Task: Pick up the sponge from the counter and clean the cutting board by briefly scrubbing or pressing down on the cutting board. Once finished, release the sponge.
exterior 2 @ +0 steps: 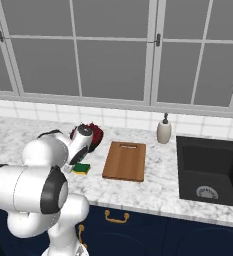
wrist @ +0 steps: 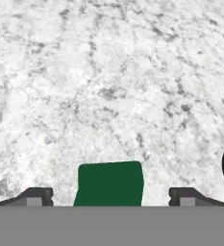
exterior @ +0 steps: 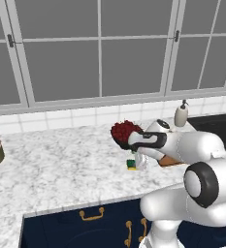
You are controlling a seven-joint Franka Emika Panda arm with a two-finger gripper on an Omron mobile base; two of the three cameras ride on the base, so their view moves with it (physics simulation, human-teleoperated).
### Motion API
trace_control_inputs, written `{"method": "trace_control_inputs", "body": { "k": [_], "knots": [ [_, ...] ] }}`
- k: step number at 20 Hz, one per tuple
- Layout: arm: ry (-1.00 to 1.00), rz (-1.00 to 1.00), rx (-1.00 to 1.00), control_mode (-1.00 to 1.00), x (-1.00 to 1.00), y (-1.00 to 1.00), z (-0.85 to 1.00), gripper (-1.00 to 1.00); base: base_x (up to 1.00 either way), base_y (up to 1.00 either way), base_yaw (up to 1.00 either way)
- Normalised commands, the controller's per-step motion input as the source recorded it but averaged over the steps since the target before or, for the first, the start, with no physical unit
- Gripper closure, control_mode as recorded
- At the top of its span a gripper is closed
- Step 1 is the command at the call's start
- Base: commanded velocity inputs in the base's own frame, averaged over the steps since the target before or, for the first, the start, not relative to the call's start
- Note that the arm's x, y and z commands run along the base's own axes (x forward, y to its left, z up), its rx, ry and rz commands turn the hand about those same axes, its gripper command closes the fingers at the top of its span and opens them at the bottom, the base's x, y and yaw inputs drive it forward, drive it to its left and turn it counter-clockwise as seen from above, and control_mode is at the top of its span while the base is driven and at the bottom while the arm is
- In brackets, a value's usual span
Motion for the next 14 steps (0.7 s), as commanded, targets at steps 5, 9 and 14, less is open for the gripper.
{"method": "trace_control_inputs", "body": {
  "k": [5, 9, 14],
  "knots": [
    [0.0, 0.15, -0.03, -1.0, 0.0, 0.0, 0.79, -1.0, 0.0, 0.0, 0.0],
    [0.09, -0.08, -0.04, -1.0, -0.43, 0.0, 1.0, -1.0, 0.0, 0.0, 0.0],
    [0.12, -0.53, 0.04, -1.0, -0.81, -0.01, 0.82, -1.0, 0.0, 0.0, 0.0]
  ]
}}
